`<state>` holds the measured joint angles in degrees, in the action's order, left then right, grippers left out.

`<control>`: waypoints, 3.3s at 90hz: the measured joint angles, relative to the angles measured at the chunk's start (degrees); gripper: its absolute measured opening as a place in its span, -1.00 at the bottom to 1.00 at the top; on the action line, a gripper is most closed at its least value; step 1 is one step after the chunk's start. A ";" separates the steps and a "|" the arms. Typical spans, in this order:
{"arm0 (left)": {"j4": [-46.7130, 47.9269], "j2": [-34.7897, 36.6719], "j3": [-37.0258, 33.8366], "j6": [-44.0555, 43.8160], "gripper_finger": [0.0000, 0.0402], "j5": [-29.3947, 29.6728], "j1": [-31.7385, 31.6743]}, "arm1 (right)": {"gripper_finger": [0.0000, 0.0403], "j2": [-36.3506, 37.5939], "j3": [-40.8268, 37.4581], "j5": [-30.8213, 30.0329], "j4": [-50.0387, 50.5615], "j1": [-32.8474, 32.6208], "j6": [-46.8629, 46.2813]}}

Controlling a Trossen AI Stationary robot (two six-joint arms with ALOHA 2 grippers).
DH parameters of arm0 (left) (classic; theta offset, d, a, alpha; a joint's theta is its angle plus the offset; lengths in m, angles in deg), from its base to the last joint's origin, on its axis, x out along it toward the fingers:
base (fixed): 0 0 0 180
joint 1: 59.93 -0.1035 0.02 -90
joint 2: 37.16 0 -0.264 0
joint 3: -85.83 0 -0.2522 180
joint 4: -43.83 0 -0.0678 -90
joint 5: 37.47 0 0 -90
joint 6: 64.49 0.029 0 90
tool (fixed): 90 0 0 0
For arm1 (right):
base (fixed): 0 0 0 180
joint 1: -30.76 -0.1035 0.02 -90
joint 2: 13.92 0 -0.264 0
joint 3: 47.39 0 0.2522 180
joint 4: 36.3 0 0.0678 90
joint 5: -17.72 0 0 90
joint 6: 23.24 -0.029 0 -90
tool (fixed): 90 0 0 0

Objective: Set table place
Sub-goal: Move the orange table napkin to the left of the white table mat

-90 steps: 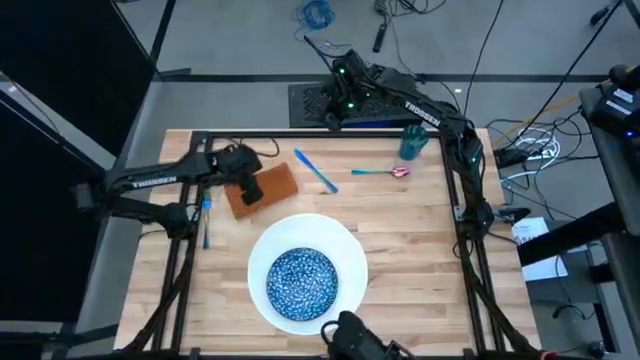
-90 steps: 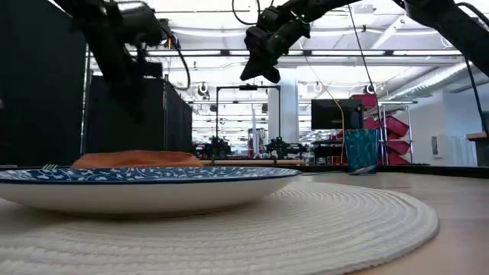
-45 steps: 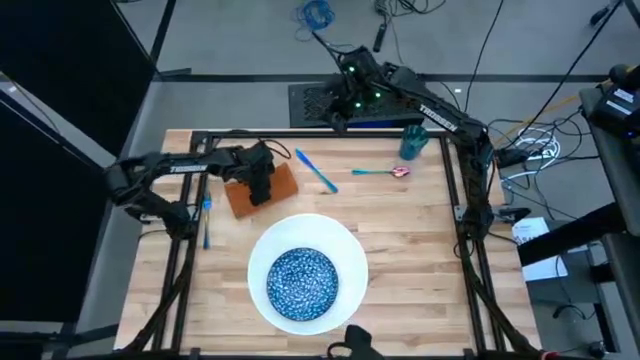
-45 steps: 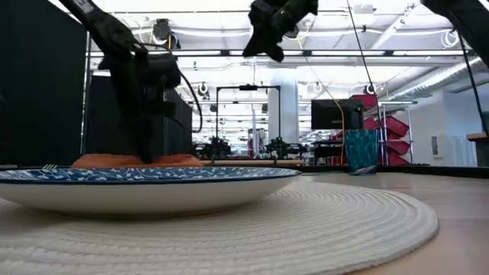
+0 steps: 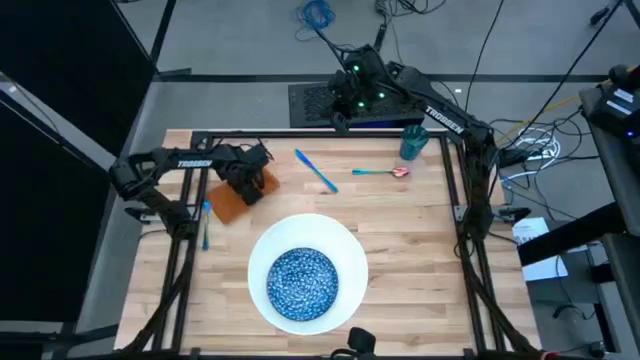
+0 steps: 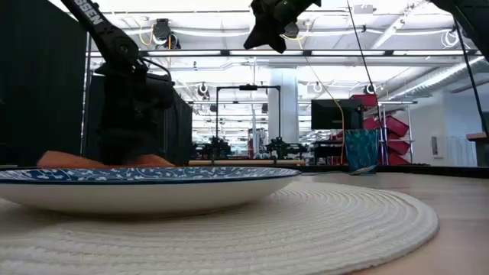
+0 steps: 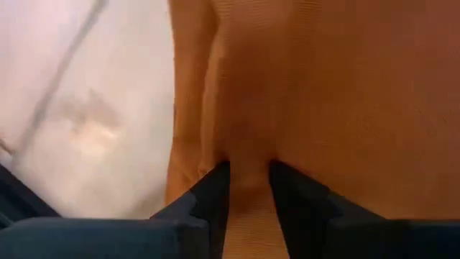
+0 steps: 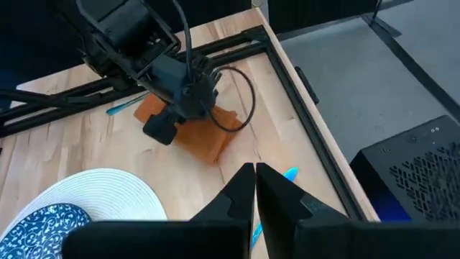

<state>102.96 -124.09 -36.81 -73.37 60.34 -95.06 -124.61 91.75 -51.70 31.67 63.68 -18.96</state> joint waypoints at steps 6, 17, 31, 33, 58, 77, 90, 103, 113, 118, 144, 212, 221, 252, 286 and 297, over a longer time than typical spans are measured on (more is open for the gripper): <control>0.31 0.61 0.00 -2.12 -0.55 -2.16 1.28 | -1.00 0.00 0.00 0.33 -0.02 0.00 0.10; -0.08 0.83 1.00 -1.68 -0.55 -3.91 3.98 | -1.00 0.00 0.00 0.46 0.09 -0.04 0.91; -3.39 6.29 5.43 2.79 -0.55 -0.92 7.04 | -1.00 -0.01 0.00 0.51 0.36 -0.04 0.93; -3.35 7.03 6.47 3.55 -0.55 -0.78 7.20 | -1.00 -0.02 0.00 0.50 0.52 -0.04 0.93; 14.76 10.88 12.90 7.50 -0.55 3.20 6.06 | -1.00 -0.02 0.00 0.50 1.35 0.00 0.93; 21.35 10.86 8.59 4.12 -0.55 8.80 3.34 | -1.00 -0.02 0.00 0.48 1.33 -0.02 1.14; 19.57 10.57 4.31 3.33 -0.55 8.98 2.35 | -1.00 -0.02 0.00 0.52 1.99 -0.05 1.28; 16.55 9.98 0.08 3.19 -0.55 9.41 1.14 | -1.00 -0.04 0.00 0.49 2.27 -0.40 2.10; 15.91 8.75 0.35 2.60 -0.56 11.63 0.98 | -1.00 -0.04 0.00 0.48 2.23 -0.95 2.59; 16.28 8.32 0.35 2.29 -0.58 11.99 0.85 | -1.00 -0.05 0.00 0.50 2.23 -1.26 2.64; 15.09 3.84 0.35 3.14 -0.84 1.91 3.91 | -1.00 0.06 0.02 0.50 2.27 -2.95 3.65; 19.57 8.51 9.63 -11.40 -1.00 -15.68 21.47 | -1.00 0.87 0.02 0.49 2.69 -3.04 5.21; 26.05 10.78 14.68 -11.60 -1.00 -9.62 21.86 | -1.00 0.87 0.02 0.50 2.71 -3.04 5.21; 14.09 8.90 11.83 1.15 -1.00 -6.59 21.36 | -1.00 0.87 0.02 0.48 3.27 -3.58 3.37; -5.46 -1.45 8.37 10.79 -1.00 -9.31 20.59 | -1.00 0.87 0.02 -0.09 3.62 -4.94 2.83; -7.61 -5.71 8.31 12.12 -1.00 -9.29 19.18 | -1.00 0.87 0.02 -0.11 4.09 -4.87 2.81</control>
<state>95.36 -129.81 -28.51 -61.25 51.05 -75.89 -123.74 91.77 -51.81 35.76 58.81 -16.15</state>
